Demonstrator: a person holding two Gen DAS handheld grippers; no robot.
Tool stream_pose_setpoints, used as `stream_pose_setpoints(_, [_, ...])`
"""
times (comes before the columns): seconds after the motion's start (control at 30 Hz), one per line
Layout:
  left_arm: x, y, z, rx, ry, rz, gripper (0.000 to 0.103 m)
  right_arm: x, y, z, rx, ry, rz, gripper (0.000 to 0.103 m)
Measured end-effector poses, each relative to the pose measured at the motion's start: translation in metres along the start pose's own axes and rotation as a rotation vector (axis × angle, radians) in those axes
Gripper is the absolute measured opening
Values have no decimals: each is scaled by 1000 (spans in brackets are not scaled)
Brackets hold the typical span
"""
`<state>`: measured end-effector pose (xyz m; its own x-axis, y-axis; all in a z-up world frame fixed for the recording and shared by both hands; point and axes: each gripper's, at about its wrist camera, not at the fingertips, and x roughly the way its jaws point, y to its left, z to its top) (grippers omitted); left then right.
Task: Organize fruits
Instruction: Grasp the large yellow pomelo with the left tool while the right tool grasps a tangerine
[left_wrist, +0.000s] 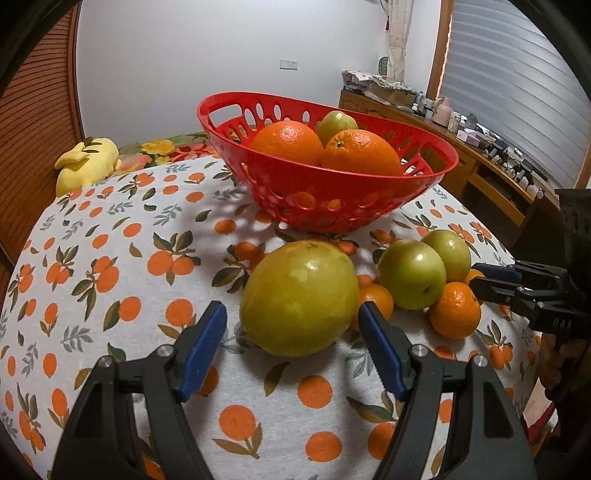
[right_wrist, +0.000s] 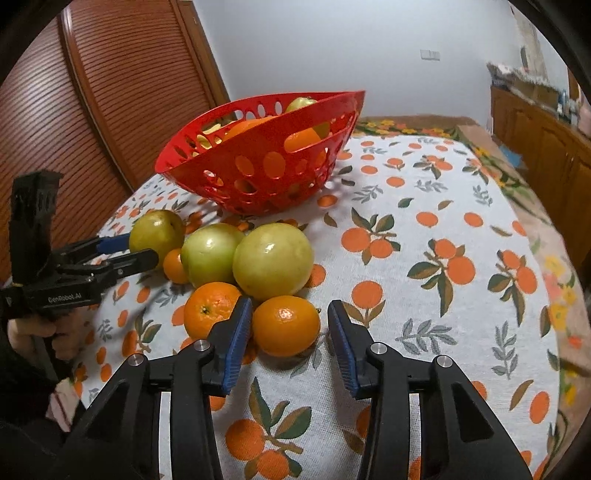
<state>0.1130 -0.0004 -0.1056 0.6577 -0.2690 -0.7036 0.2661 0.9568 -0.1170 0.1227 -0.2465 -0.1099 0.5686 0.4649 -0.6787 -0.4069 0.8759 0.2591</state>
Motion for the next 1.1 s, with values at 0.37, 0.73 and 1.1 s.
stream_pose_setpoints(0.37, [5, -1, 0, 9, 19, 20, 74, -3, 0, 0, -22, -14, -16, 37])
stream_pose_setpoints(0.73, [7, 0, 0, 11, 21, 22, 74, -2, -3, 1, -71, -43, -139, 37])
stream_pose_setpoints(1.1, [7, 1, 8, -19, 11, -21, 74, 0, -4, 0, -65, -43, -133, 37])
